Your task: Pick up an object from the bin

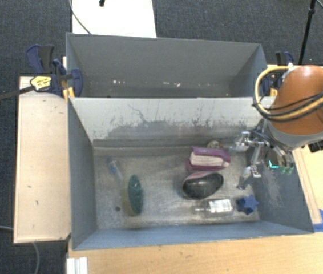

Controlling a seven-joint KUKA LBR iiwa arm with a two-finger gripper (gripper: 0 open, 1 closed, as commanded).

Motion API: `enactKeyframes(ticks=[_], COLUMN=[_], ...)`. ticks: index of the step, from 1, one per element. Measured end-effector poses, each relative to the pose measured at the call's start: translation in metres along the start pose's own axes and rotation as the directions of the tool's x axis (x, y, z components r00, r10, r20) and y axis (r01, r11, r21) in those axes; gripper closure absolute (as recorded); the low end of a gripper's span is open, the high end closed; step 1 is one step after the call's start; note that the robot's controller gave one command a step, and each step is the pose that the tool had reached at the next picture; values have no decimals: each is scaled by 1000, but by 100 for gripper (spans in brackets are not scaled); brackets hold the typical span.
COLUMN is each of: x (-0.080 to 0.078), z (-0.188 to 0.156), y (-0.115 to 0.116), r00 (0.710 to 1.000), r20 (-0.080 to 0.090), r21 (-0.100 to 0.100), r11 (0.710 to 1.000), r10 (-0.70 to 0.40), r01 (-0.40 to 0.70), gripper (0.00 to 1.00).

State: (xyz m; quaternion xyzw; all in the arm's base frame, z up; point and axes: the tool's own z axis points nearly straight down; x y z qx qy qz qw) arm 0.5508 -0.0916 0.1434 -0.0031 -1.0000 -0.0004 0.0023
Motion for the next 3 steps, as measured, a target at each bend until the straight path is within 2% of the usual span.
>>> enactKeyframes(ticks=[1, 2, 3], x=[-22, -24, -20], z=[71, 68, -115], y=[111, 108, 55], r00=[991, 991, 866], r20=[12, 18, 11], r21=[3, 3, 8], r11=[991, 991, 866], r10=[-136, -132, -500], r01=[136, 132, 500], gripper=[0, 100, 100])
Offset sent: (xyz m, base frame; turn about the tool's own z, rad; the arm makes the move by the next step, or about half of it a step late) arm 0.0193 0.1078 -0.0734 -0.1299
